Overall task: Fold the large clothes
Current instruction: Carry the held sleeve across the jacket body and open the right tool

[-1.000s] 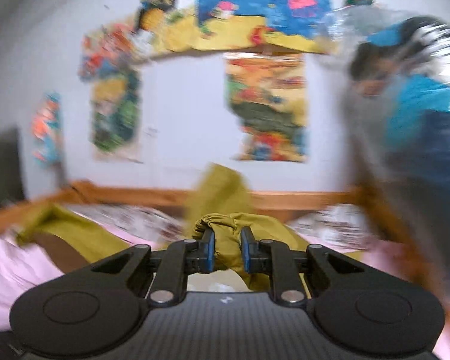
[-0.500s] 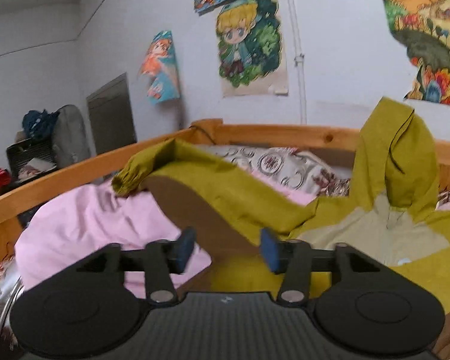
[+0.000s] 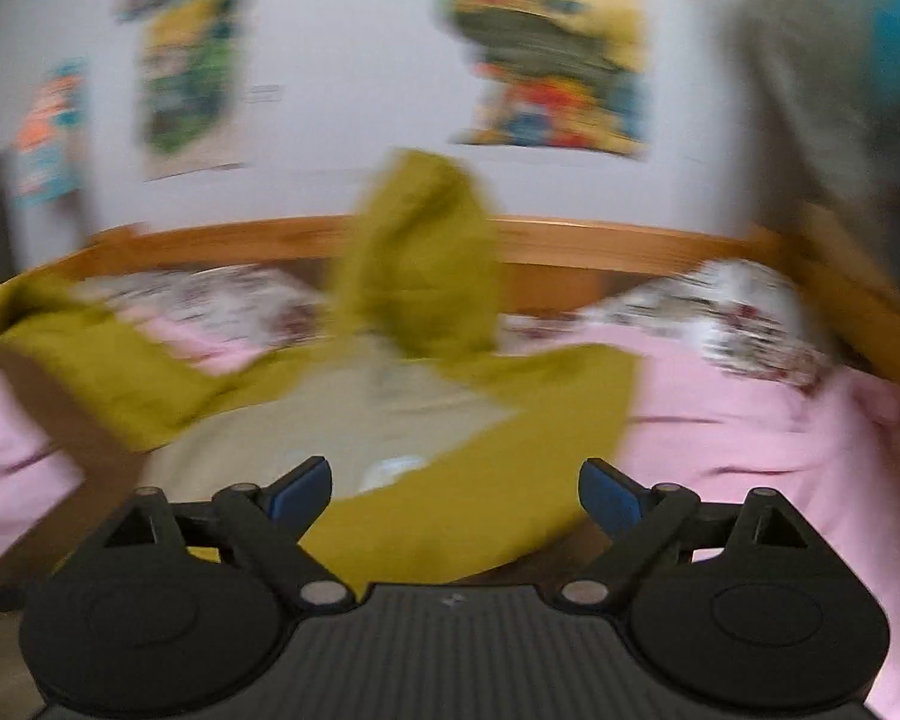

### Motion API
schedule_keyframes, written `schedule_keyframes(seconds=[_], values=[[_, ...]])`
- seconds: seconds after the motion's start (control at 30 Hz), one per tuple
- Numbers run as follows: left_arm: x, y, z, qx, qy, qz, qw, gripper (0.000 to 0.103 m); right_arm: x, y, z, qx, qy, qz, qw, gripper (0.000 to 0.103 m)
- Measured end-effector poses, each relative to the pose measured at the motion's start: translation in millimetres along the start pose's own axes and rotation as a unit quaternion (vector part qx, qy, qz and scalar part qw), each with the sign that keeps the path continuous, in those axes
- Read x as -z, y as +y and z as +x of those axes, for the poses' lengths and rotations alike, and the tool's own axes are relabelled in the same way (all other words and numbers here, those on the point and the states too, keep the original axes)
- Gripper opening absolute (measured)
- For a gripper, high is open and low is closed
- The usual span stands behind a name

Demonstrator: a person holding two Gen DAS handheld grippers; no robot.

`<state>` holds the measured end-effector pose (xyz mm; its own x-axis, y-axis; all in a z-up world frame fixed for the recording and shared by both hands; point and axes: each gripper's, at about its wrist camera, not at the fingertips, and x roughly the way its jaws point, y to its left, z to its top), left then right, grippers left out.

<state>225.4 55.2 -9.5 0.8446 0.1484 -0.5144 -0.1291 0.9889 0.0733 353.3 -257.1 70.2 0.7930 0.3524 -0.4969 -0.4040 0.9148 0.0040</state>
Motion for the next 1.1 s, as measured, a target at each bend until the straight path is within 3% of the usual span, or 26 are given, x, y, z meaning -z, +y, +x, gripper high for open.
schedule_keyframes(seconds=[0.13,0.23,0.3,0.33,0.37,0.43,0.53,0.6,0.67,0.73,0.77,0.8,0.87,0.93,1.03,1.1], values=[[-15.2,13.8,43.6,0.017,0.012,0.000,0.9998,0.094,-22.2,-50.9,60.2,0.034,0.014,0.077,0.996,0.083],[-22.9,14.9,71.1,0.041,0.032,0.012,0.9986,0.087,-32.8,-68.7,103.0,0.050,0.036,0.110,0.992,0.069],[-25.0,12.7,87.3,0.057,0.051,0.020,0.9968,0.074,-37.5,-73.8,129.4,0.048,0.063,0.128,0.989,0.041],[-25.1,11.7,93.4,0.065,0.058,0.023,0.9959,0.054,-39.5,-75.6,138.7,0.045,0.072,0.136,0.987,0.032],[-23.0,9.0,96.1,0.068,0.059,0.031,0.9955,0.029,-41.3,-75.6,145.7,0.043,0.077,0.137,0.987,0.016],[-18.9,0.4,98.9,0.055,0.051,0.062,0.9953,0.006,-47.4,-62.8,149.9,0.082,0.065,0.089,0.990,0.009],[-10.4,-9.3,100.8,0.040,0.035,0.096,0.9940,0.001,-53.2,-31.1,142.7,0.161,0.003,-0.035,0.986,0.007],[-5.3,-14.3,104.5,0.027,0.033,0.114,0.9926,0.001,-53.5,-13.4,146.0,0.197,-0.019,-0.100,0.975,0.007],[-2.3,-16.4,106.2,0.015,0.032,0.125,0.9915,0.001,-52.7,-11.3,162.2,0.193,0.009,-0.123,0.973,0.010],[-2.9,-15.6,103.6,0.012,0.032,0.119,0.9924,0.005,-51.3,-21.6,163.5,0.167,0.013,-0.095,0.981,0.031],[-3.5,-15.0,100.0,0.009,0.031,0.116,0.9927,0.014,-50.3,-30.1,158.5,0.152,0.005,-0.072,0.986,0.051],[-4.2,-14.7,96.9,0.006,0.027,0.114,0.9931,0.016,-49.7,-39.3,151.1,0.140,-0.008,-0.048,0.989,0.062],[-6.6,-11.9,89.2,0.007,0.017,0.104,0.9944,0.032,-45.0,-55.8,131.3,0.122,-0.026,-0.021,0.992,0.068],[-11.9,-7.6,84.8,0.029,0.009,0.085,0.9959,0.037,-39.2,-73.0,112.8,0.106,-0.026,-0.005,0.994,0.073],[-22.8,-10.0,92.3,0.051,0.008,0.070,0.9962,0.051,-22.3,-93.8,84.3,0.074,-0.010,0.014,0.997,0.073],[-30.5,-15.2,106.1,0.058,0.009,0.070,0.9958,0.052,-5.1,-100.4,75.0,0.043,0.023,0.015,0.999,0.066]])
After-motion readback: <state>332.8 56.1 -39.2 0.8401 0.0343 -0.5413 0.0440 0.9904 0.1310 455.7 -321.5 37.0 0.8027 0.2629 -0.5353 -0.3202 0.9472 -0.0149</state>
